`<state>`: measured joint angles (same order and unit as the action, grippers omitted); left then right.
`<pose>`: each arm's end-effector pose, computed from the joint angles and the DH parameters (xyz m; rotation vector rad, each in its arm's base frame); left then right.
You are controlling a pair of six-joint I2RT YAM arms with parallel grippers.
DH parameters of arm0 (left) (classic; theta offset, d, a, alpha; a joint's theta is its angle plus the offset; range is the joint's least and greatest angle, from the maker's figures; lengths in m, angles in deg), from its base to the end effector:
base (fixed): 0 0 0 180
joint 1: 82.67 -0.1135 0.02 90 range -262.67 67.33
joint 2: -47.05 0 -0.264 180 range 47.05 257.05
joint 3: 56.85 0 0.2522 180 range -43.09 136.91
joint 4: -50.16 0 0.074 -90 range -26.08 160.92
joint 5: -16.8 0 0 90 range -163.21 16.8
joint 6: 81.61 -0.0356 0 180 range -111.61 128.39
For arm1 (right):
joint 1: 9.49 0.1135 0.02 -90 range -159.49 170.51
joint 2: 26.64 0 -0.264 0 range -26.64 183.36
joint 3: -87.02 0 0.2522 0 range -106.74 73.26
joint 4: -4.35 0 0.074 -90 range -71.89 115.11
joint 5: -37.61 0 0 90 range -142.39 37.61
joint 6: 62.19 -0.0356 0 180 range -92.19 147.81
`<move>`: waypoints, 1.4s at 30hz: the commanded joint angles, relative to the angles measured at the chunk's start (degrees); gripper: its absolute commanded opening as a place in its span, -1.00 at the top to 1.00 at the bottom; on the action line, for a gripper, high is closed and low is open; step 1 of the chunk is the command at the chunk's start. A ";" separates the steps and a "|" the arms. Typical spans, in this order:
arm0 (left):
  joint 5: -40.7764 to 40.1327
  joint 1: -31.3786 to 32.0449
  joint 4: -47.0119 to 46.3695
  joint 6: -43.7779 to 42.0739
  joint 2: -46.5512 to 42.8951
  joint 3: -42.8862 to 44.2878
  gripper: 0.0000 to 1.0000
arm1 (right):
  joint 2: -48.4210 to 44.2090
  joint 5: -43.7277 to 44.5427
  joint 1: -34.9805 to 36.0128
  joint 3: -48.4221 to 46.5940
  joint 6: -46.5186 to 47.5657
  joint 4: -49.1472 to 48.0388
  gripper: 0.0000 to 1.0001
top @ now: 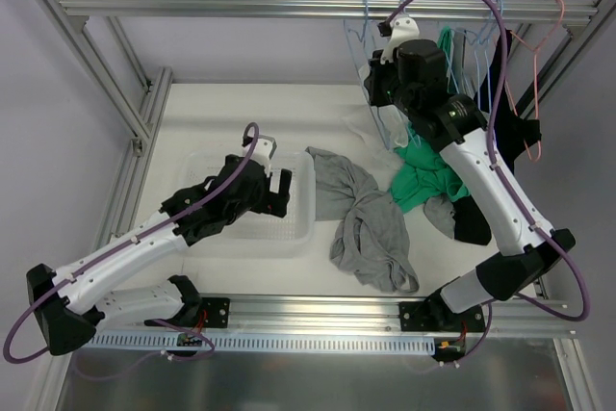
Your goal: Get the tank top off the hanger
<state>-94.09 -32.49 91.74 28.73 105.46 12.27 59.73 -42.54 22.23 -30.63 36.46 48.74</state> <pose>0.1516 -0.1621 0.3302 0.3254 2.0661 -0.3681 0.2797 0.1657 0.4832 -0.5038 1.7261 0.1333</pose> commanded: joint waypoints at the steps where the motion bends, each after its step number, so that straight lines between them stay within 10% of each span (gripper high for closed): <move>1: 3.04 -0.16 -0.13 -0.65 0.65 1.42 -0.97 | -2.16 0.88 0.35 0.53 0.58 -3.48 0.99; 4: 4.27 0.10 -0.30 -0.74 1.09 1.69 -0.97 | -3.04 0.61 0.35 2.55 -0.29 -4.00 0.99; 8: 7.07 0.45 -0.83 -1.18 1.62 2.21 -0.97 | -6.11 -1.23 0.35 5.98 -1.52 -4.44 0.16; 17: 16.13 2.65 -6.80 -4.25 3.54 5.73 -0.97 | -19.64 -6.85 0.35 12.31 -2.75 -4.27 -0.59; 26: 20.70 8.61 -11.11 -7.32 16.10 13.55 -0.97 | -40.37 -5.02 0.27 20.92 -0.39 5.46 -0.98; 42: 16.40 17.33 -14.01 -8.56 48.27 28.49 -0.97 | -61.31 -2.82 0.35 30.50 -2.32 21.22 -0.99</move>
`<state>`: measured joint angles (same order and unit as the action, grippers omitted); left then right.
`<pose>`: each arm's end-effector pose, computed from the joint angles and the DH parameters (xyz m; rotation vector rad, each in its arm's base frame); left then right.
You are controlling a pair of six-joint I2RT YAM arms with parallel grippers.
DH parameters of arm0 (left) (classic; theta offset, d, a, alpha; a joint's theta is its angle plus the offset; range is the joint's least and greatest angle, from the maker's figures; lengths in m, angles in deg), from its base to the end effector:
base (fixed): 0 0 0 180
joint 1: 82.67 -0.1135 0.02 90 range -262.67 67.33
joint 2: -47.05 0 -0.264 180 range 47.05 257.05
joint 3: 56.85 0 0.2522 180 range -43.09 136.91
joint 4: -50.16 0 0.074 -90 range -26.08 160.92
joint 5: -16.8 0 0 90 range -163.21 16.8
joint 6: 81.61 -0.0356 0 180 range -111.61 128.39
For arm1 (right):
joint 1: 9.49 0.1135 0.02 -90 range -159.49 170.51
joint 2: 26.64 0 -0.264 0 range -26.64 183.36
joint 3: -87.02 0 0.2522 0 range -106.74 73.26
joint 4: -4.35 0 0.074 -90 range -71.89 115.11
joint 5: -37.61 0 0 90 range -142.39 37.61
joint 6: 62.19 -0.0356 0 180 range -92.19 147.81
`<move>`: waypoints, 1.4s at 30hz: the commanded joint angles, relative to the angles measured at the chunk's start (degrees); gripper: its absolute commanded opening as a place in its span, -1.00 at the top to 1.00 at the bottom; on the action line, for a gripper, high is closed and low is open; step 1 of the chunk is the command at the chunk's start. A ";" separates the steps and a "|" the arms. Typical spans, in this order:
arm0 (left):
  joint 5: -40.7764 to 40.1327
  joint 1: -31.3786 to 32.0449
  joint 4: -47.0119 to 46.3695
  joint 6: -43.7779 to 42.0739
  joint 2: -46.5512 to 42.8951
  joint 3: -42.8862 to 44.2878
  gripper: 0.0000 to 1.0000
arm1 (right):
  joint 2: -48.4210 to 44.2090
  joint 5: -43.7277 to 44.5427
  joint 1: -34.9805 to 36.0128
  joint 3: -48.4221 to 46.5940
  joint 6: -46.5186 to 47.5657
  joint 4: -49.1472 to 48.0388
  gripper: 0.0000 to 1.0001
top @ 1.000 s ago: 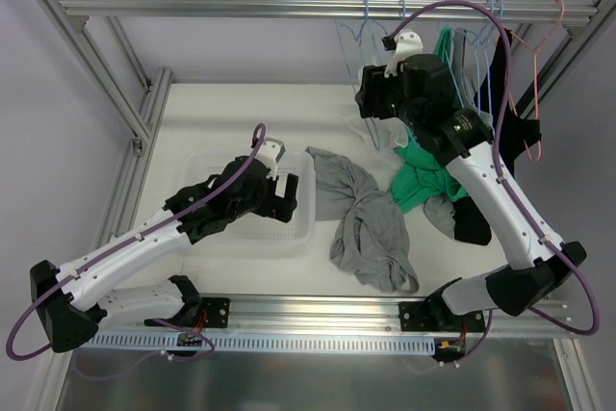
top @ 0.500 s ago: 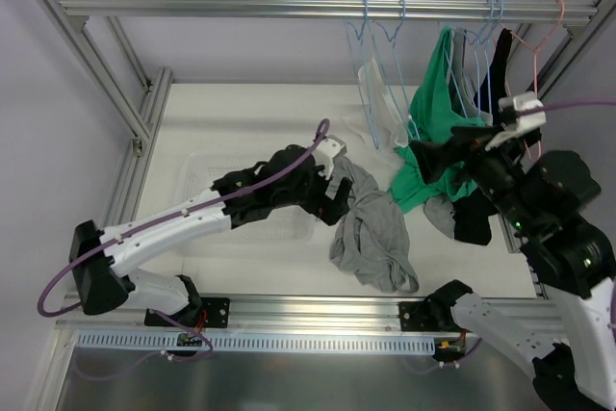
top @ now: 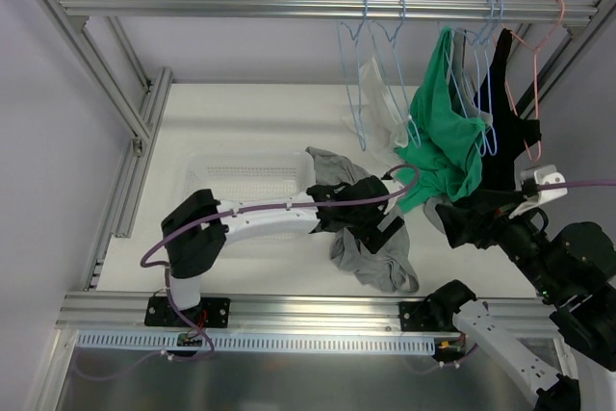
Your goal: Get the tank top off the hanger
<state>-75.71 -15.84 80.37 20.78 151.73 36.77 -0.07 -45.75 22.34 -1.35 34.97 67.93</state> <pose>0.1654 -0.3825 0.2482 1.0683 2.1285 -0.6474 0.0127 0.0030 0.4505 -0.4504 1.5425 0.2413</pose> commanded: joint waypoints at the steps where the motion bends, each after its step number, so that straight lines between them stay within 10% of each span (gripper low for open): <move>1: -2.15 0.85 -2.82 -0.34 3.15 4.52 -0.97 | -2.04 0.31 0.25 1.48 -1.09 2.29 -0.99; 17: -10.15 2.43 -3.62 0.71 18.27 8.22 -0.96 | -4.86 -0.84 0.24 5.88 -2.85 3.70 -0.99; 21: -8.75 2.52 -3.79 1.77 18.45 6.37 -0.65 | -5.74 0.13 0.25 5.70 -2.76 3.44 -0.99; 26: -8.92 2.96 -4.05 3.09 16.26 3.74 0.47 | -6.79 0.40 0.24 7.72 -3.20 1.42 -0.99; 30: -8.23 2.96 -4.05 3.26 12.40 2.15 0.90 | -7.14 0.31 0.24 9.13 -3.64 -0.42 -0.99; 42: -10.94 3.05 -3.97 3.79 -4.92 -1.54 1.00 | -7.23 0.22 0.16 10.18 -4.08 -2.36 -0.99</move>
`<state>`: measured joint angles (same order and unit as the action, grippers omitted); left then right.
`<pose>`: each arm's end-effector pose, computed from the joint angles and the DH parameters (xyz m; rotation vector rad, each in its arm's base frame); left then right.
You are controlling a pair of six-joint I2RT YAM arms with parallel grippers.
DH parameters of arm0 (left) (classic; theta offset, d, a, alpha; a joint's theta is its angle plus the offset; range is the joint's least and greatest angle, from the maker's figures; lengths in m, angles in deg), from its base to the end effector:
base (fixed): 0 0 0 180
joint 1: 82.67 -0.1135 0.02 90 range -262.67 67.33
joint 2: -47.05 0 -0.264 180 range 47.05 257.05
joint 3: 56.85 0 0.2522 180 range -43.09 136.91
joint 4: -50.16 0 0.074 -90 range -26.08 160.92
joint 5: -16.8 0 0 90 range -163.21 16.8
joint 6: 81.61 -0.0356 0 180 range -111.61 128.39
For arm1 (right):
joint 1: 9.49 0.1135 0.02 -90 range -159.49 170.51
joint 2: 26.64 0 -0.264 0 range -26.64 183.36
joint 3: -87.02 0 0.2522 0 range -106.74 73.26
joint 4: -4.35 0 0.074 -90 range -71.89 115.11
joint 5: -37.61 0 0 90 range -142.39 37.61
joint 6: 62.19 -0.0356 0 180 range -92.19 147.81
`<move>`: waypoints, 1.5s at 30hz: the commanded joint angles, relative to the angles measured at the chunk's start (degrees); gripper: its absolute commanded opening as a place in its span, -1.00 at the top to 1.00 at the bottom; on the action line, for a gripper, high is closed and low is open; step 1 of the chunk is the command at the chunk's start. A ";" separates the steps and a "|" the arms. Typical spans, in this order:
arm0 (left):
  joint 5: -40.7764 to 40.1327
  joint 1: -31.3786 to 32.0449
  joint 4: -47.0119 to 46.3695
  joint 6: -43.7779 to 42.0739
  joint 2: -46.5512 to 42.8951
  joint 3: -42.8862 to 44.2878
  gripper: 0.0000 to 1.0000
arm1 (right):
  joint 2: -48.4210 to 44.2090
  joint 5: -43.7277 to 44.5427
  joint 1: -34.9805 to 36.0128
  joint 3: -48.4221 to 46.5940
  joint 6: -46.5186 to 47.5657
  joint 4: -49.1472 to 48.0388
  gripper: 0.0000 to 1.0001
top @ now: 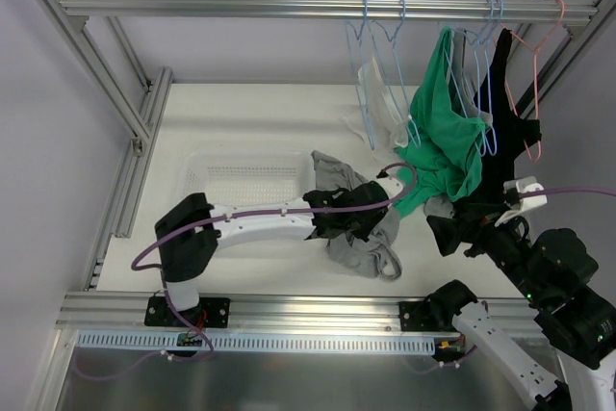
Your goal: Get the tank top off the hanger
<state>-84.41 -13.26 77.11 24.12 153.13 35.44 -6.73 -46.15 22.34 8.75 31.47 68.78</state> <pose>0.1544 -0.3913 0.2360 0.9568 2.1227 -0.5533 0.0130 0.0035 0.4065 -0.4340 1.6268 0.2791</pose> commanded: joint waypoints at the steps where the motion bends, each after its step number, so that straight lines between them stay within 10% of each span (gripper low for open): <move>1: -2.42 0.47 -0.71 0.27 -7.28 -0.30 1.00 | -0.48 0.62 0.16 0.17 -0.58 -3.39 -0.99; 16: -9.36 0.55 0.87 -4.91 -27.84 1.80 1.00 | -0.74 1.32 0.25 -0.53 -0.41 -3.65 -0.99; 25: -26.58 -0.15 4.29 -12.30 -32.17 10.67 1.00 | -0.83 1.85 0.16 -0.62 -1.02 -3.92 -0.99; 45: -31.68 -19.40 11.07 -0.53 -46.75 5.17 1.00 | 1.81 0.18 0.16 0.35 -1.29 -6.02 -0.99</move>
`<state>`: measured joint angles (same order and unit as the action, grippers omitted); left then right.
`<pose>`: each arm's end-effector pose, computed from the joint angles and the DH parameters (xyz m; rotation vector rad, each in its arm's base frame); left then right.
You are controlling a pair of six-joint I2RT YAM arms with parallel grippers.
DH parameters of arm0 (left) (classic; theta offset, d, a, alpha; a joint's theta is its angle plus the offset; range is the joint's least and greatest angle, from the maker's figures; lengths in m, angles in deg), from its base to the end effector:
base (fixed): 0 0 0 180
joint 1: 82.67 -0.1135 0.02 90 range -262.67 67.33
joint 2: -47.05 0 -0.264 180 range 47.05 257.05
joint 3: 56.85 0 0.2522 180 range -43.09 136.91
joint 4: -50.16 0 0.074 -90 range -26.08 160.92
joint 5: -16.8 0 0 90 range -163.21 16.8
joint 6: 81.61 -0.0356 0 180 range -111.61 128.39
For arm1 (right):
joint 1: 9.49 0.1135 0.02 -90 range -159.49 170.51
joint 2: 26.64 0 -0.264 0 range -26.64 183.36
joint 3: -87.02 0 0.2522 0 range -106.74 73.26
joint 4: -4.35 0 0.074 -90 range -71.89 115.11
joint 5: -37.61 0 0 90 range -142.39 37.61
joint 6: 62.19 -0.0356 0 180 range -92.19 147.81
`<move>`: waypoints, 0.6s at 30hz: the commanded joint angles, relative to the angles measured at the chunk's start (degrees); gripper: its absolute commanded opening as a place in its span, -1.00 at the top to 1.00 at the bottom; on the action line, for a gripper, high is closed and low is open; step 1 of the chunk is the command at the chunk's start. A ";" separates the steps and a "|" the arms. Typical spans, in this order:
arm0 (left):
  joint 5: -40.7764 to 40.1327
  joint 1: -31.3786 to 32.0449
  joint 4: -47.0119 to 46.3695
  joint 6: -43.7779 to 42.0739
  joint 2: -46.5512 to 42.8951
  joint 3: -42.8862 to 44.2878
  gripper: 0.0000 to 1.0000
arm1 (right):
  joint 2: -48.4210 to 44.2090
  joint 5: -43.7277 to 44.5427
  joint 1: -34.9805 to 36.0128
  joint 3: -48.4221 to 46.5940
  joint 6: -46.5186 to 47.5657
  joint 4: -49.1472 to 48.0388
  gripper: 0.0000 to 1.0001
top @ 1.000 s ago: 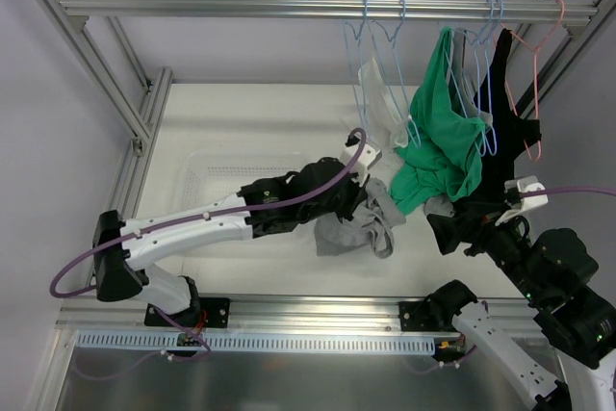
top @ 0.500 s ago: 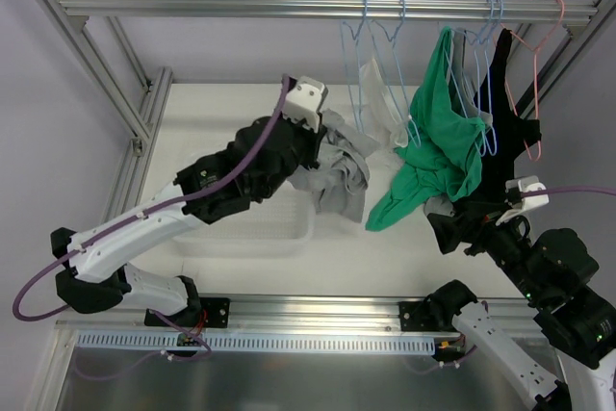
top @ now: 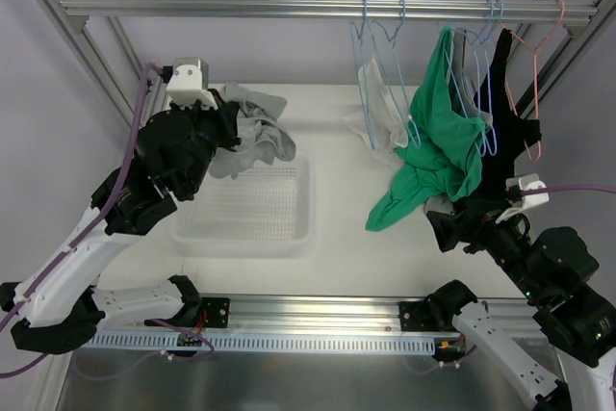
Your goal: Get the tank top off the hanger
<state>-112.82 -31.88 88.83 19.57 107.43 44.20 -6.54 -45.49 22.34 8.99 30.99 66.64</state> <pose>0.1327 -0.1268 0.5109 -0.0177 1.5529 -0.3263 0.0150 0.0043 0.4096 -0.4087 1.6026 0.2821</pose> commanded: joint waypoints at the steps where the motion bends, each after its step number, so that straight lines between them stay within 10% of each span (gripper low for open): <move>1: -3.54 -1.12 0.05 4.81 -1.58 -4.57 1.00 | 2.05 -0.74 0.16 0.20 -0.98 -4.06 -0.99; 18: 10.09 -18.53 5.24 25.20 5.26 -26.11 1.00 | 5.48 -2.50 0.16 3.89 -0.63 -7.84 -0.99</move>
<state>-103.64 -49.41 95.56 40.69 111.21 19.06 -2.56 -47.72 22.34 12.29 30.23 62.49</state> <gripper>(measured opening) 0.071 0.993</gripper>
